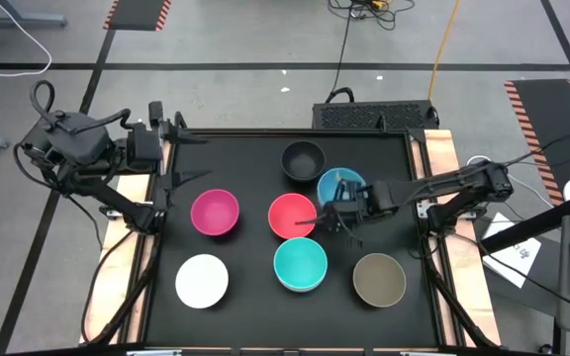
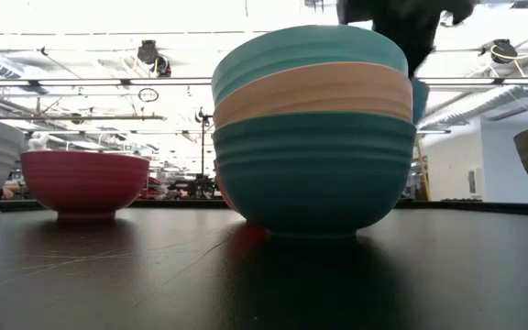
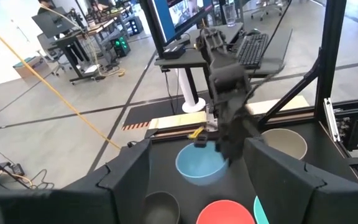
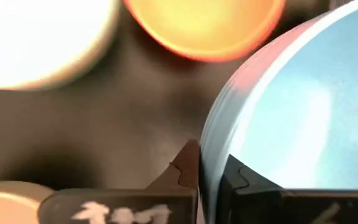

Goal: Nest bowls inside each other
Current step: Stack the blue bowl on top of the light blue bowl

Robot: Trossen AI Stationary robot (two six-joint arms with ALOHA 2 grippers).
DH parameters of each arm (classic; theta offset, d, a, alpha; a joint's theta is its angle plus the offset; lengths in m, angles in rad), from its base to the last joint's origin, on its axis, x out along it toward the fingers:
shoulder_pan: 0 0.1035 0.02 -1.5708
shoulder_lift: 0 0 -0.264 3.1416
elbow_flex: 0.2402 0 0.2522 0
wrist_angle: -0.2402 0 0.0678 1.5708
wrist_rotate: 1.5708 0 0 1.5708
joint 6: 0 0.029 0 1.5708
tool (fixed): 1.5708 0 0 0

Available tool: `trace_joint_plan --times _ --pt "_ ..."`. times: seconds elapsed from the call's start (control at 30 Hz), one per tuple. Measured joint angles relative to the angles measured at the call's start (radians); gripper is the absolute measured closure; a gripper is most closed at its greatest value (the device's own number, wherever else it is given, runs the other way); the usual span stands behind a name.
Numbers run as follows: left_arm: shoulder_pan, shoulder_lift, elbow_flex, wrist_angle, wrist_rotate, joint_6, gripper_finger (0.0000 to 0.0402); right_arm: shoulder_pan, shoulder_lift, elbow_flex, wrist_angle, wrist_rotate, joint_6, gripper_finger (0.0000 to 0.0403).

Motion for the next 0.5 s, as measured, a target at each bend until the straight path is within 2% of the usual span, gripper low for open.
trace_joint_plan --times 0.23,0.5 --pt "0.000 0.000 0.000 -0.001 0.000 -0.004 0.0144 0.123 -0.001 0.130 -0.005 -0.003 0.051 0.0403" --pt "0.000 0.000 0.000 -0.001 0.000 -0.009 0.0144 0.223 0.000 0.156 0.084 -0.063 0.094 0.0403"
